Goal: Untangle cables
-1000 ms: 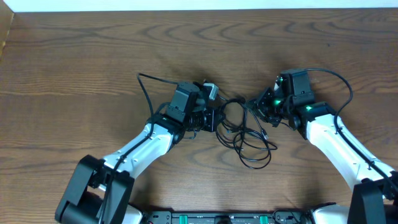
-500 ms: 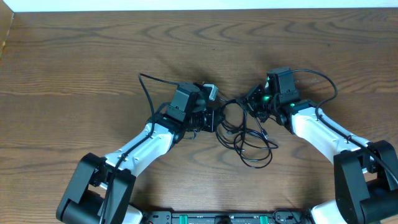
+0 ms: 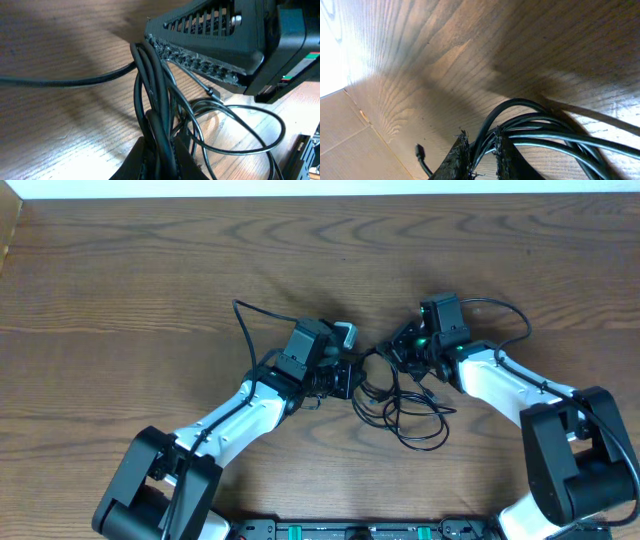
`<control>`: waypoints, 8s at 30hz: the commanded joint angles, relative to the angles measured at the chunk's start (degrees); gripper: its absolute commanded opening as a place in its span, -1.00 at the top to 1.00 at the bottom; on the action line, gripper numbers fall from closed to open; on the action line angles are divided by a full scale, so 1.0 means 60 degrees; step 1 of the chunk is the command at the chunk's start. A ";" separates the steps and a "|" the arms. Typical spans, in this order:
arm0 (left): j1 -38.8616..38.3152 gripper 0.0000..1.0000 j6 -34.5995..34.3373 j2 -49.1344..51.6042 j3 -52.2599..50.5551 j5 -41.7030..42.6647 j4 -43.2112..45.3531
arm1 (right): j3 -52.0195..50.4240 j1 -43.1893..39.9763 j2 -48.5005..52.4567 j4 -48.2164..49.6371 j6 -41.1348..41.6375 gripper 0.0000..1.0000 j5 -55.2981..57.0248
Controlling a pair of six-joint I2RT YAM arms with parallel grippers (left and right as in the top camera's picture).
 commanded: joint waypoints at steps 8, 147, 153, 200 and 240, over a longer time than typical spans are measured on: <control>-0.0069 0.85 0.0058 0.0120 0.0076 0.0062 -0.0018 | 0.0022 0.0328 0.0685 0.0313 -0.0517 0.98 0.0656; 0.0015 0.85 0.0124 0.0120 0.0076 -0.3657 -0.1016 | 0.0026 0.1639 0.0878 0.1428 0.0831 0.74 0.2084; 0.0015 0.85 0.0127 0.0120 0.0076 -0.3657 -0.1016 | 0.0026 0.1574 0.0911 0.2051 0.0991 0.70 0.2186; 0.0000 0.85 0.0583 0.0124 0.0076 -0.6054 -0.1020 | 0.0029 -0.1049 0.0379 -0.0331 -0.4736 0.97 -0.1322; -0.0011 0.85 0.0637 0.0120 0.0076 -0.3821 -0.1024 | 0.0026 0.0270 0.1464 0.2189 0.0911 0.72 0.0087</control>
